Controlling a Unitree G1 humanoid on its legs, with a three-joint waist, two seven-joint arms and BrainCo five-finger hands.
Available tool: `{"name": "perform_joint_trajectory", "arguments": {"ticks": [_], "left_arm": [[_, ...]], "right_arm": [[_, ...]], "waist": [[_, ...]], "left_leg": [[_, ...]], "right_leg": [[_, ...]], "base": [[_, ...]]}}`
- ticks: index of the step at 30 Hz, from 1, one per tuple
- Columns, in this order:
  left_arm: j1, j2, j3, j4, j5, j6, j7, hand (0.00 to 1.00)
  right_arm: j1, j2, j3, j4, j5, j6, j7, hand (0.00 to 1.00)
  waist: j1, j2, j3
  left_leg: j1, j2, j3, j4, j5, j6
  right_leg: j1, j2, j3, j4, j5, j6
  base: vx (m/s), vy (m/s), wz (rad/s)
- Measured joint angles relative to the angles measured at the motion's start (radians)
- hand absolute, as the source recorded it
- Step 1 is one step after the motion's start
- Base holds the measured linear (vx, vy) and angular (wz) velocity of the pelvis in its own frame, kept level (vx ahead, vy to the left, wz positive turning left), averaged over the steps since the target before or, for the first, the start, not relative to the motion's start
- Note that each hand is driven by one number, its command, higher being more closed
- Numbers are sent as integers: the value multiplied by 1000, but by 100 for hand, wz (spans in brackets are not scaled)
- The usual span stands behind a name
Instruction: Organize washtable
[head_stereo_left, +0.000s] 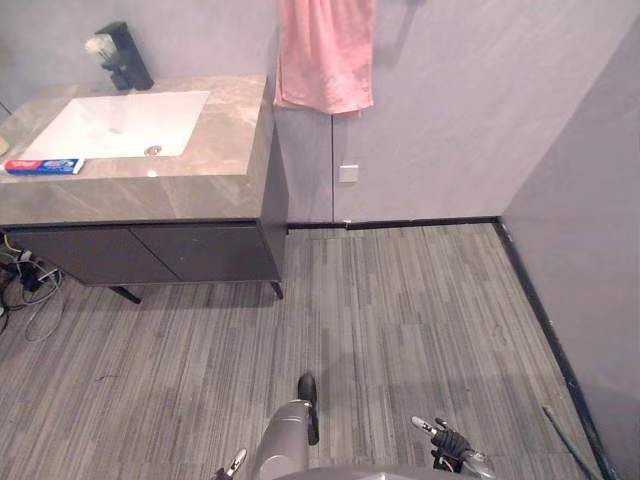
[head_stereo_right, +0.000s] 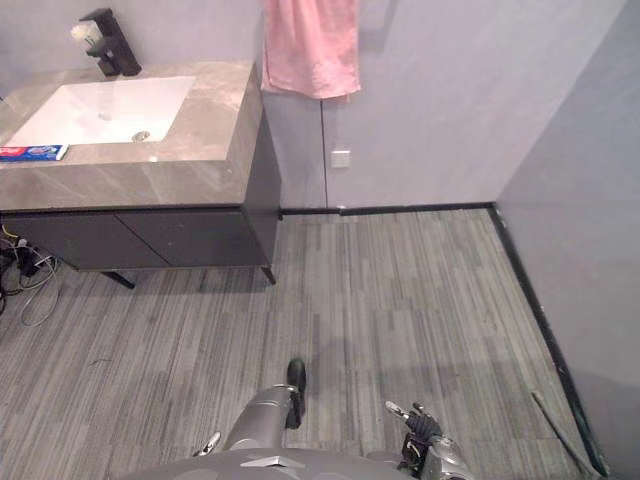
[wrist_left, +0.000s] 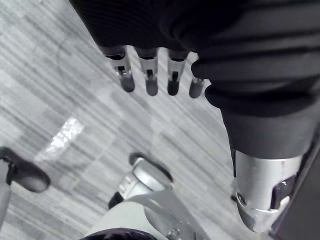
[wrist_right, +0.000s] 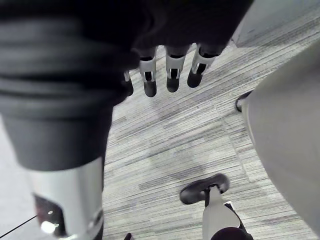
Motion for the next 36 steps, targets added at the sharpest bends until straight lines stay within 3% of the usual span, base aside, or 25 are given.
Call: {"name": "perform_joint_trajectory", "arguments": {"ticks": [1, 2, 3, 4, 5, 6, 7, 10, 12, 13, 14, 15, 16, 18, 20, 22, 23, 24, 26, 28, 30, 32, 33, 36], "left_arm": [[18, 1, 25, 1, 0, -3, -1, 0], [15, 19, 26, 16, 0, -5, 0, 0], [7, 28, 26, 22, 0, -4, 1, 0], [-19, 34, 23, 36, 1, -4, 1, 0], [-32, 37, 9, 32, 1, -6, 0, 0], [-36, 42, -13, 32, 1, -8, 1, 0], [-47, 60, -88, 31, 1, -8, 1, 0], [-77, 72, -169, -5, 1, -13, 2, 0], [-129, 79, -185, -21, 1, -21, 4, 0], [-156, 77, -200, -22, 1, -22, 7, 0], [-180, 69, -216, -28, 1, -23, 13, 0], [-184, 56, -213, -50, 0, -32, 13, 0], [-185, 49, -212, -56, 0, -40, 13, 0], [-187, 27, -212, -55, 0, -45, 14, 0], [-180, 30, -211, -39, 0, -44, 15, 0], [-168, 31, -208, -33, 1, -40, 17, 0], [-163, 27, -198, -31, 1, -40, 17, 0], [-156, 25, -196, -23, 1, -41, 16, 0], [-158, 17, -183, 9, 1, -39, 12, 0], [-156, 17, -159, 37, 1, -36, 10, 0], [-140, 12, -126, 41, 1, -28, 8, 0], [-126, 14, -91, 33, 0, -27, -1, 0], [-121, 20, -84, 33, -1, -27, -1, 0], [-119, 23, -59, 31, -1, -29, -2, 0]], "right_arm": [[3, 10, 0, 5, 0, -1, 1, 0], [-7, 24, 0, 7, 1, -3, 2, 0], [-11, 27, -1, 7, 1, -7, 4, 0], [-12, 28, -30, 10, 2, -8, 11, 0], [-6, 27, -37, 14, 3, -8, 17, 0], [-2, 27, -36, 14, 3, -8, 20, 0], [5, 27, -18, 12, 3, -9, 25, 0], [6, 10, 11, -4, 33, -26, 28, 0], [6, 9, 5, -13, 49, -29, 28, 0], [3, 8, 1, -25, 72, -29, 26, 0], [7, 9, -17, -46, 94, -29, 21, 0], [8, 19, -39, -47, 121, -29, 20, 0], [8, 22, -49, -47, 129, -29, 17, 0], [7, 24, -72, -45, 147, -23, 9, 0], [7, 26, -74, -44, 147, -21, 8, 0], [9, 26, -78, -42, 146, -16, 9, 0], [5, 13, -83, -45, 146, -11, 10, 0], [6, 7, -83, -43, 144, -9, 10, 0], [-10, -5, -74, -42, 130, -8, 11, 0], [-17, -5, -67, -42, 110, -8, 16, 0], [-9, -5, -47, -38, 105, -7, 20, 0], [-6, -16, -13, -32, 101, -7, 21, 0], [-9, -15, -7, -30, 88, -8, 20, 0], [-28, -13, -8, -30, 83, -10, 15, 0]], "waist": [[9, -36, -30], [6, -65, -55], [-2, -71, -59], [-7, -73, -56], [-5, -75, -49], [-7, -72, -47], [-21, -56, -38], [-47, -41, -28], [-69, -39, -19], [-71, -38, 5], [-81, -32, 17], [-85, -31, 18], [-85, -30, 19], [-82, -26, 22], [-76, -35, 34], [-75, -36, 41], [-79, -11, 37], [-80, 3, 29], [-74, 30, 11], [-67, 36, 7], [-59, 35, 9], [-49, 35, 11], [-39, 31, 17], [-21, 21, 25]], "left_leg": [[-16, -36, 21, 49, 16, 23], [-28, -68, 48, 87, -34, 72], [-26, -82, 51, 102, -58, 80], [0, -106, 54, 131, -108, 98], [60, -125, 64, 130, -150, 114], [95, -130, 63, 125, -169, 116], [185, -133, 53, 112, -196, 127], [315, -133, 34, 41, -205, 142], [404, -131, 3, -21, -205, 141], [454, -127, -5, -51, -205, 141], [502, -116, -15, -89, -205, 141], [532, -110, -17, -116, -209, 135], [545, -105, -18, -129, -213, 129], [580, -77, -23, -145, -251, 93], [609, -57, -26, -141, -291, 60], [649, -30, -41, -143, -341, 26], [681, 21, -53, -148, -362, 8], [684, 41, -62, -143, -361, 6], [634, 106, -100, -28, -320, -45], [570, 125, -141, 121, -247, -69], [447, 130, -188, 420, -118, -112], [351, 132, -188, 666, -129, -112], [303, 130, -162, 753, -162, -89], [183, 120, -86, 730, -241, -48]], "right_leg": [[6, -48, 14, 10, -19, 5], [-25, -75, 55, 82, 2, 26], [-45, -87, 64, 139, 23, 62], [-84, -98, 78, 287, 71, 137], [-145, -101, 99, 495, 176, 206], [-180, -97, 97, 601, 254, 254], [-263, -78, 54, 852, 339, 295], [-396, -71, -60, 1077, 328, 264], [-497, -83, -137, 1064, 286, 190], [-505, -83, -154, 983, 264, 155], [-500, -91, -191, 786, 244, 127], [-492, -109, -230, 573, 244, 117], [-486, -119, -249, 462, 249, 111], [-453, -123, -290, 45, 345, 100], [-438, -131, -295, -146, 431, 119], [-423, -143, -303, -153, 478, 120], [-416, -101, -313, -108, 531, 97], [-421, -84, -320, -85, 537, 89], [-439, -26, -336, -22, 492, 7], [-415, 8, -339, -18, 456, -18], [-342, 39, -328, -53, 424, -45], [-254, 67, -313, -96, 410, -63], [-191, 80, -293, -124, 401, -71], [-103, 82, -262, -162, 377, -69]], "base": [[672, 302, -28], [671, 286, -23], [611, 278, 7], [512, 252, 18], [514, 232, 12], [579, 181, 4], [542, 130, 11], [244, 16, 14], [-44, -42, 27], [-174, 10, 32], [-244, 38, 30], [-256, 48, 26], [-207, 47, 11], [85, -87, -2], [389, -277, -4], [398, -357, 12], [331, -311, 25], [441, -431, 26], [394, -438, -3], [301, -373, -25], [235, -314, -21], [92, -156, -32], [-15, -69, -39], [-193, 19, -30]]}}
